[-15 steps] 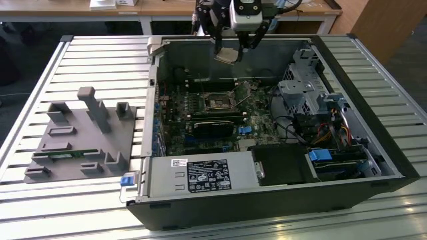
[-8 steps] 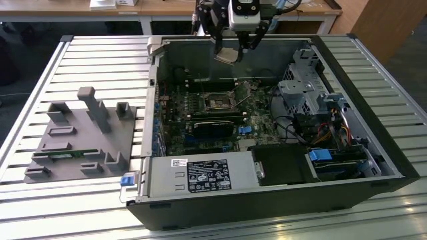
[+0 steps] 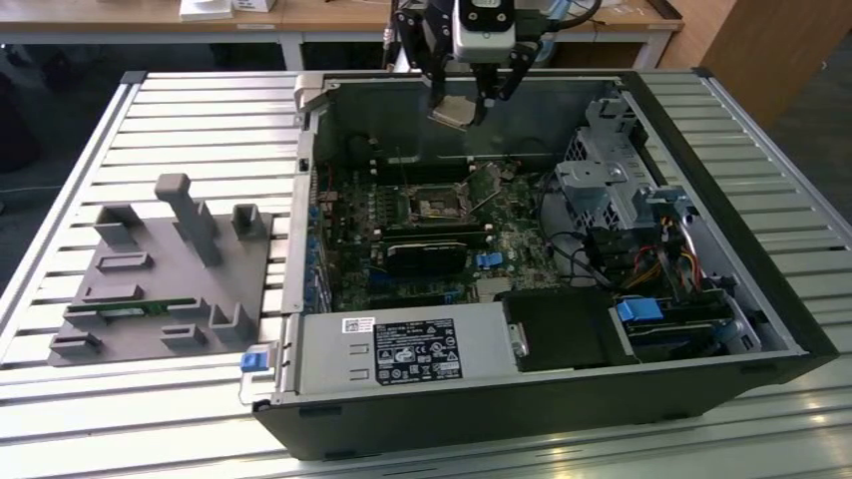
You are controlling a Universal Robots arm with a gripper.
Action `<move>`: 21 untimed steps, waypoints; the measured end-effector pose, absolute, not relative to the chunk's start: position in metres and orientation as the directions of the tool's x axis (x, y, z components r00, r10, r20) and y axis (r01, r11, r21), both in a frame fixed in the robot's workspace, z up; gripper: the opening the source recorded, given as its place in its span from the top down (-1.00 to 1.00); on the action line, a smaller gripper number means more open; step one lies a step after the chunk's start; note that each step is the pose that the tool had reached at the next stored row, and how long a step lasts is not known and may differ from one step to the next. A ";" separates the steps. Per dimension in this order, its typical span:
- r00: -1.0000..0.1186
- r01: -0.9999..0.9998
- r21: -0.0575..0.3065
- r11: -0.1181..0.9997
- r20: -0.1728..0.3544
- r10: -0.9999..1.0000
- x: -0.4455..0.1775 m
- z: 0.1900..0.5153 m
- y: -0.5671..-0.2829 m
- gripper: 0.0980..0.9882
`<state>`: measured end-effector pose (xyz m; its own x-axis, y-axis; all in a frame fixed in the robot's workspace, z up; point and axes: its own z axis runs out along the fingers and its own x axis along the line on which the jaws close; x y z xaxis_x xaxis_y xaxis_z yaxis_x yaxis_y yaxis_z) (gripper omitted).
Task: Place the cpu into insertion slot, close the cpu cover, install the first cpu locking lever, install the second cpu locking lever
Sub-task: 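Place the cpu into insertion slot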
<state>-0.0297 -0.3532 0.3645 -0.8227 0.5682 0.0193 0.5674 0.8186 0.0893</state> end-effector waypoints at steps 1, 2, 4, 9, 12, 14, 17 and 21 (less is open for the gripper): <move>-0.820 0.572 0.089 0.816 0.019 0.572 -0.030 0.364 -0.353 0.00; -0.817 0.575 0.089 0.813 0.019 0.576 -0.030 0.364 -0.353 0.00; -0.812 0.583 0.089 0.808 0.019 0.584 -0.030 0.364 -0.353 0.00; -0.798 0.601 0.089 0.794 0.019 0.602 -0.030 0.364 -0.353 0.00; -0.790 0.612 0.089 0.786 0.019 0.613 -0.030 0.364 -0.353 0.00; -0.784 0.619 0.089 0.780 0.019 0.620 -0.030 0.364 -0.353 0.00; -0.776 0.630 0.089 0.772 0.019 0.631 -0.030 0.364 -0.353 0.00; -0.765 0.642 0.089 0.761 0.019 0.643 -0.030 0.364 -0.353 0.00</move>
<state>-0.0297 -0.3532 0.3640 -0.7654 0.6433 0.0193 0.6421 0.7614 0.0893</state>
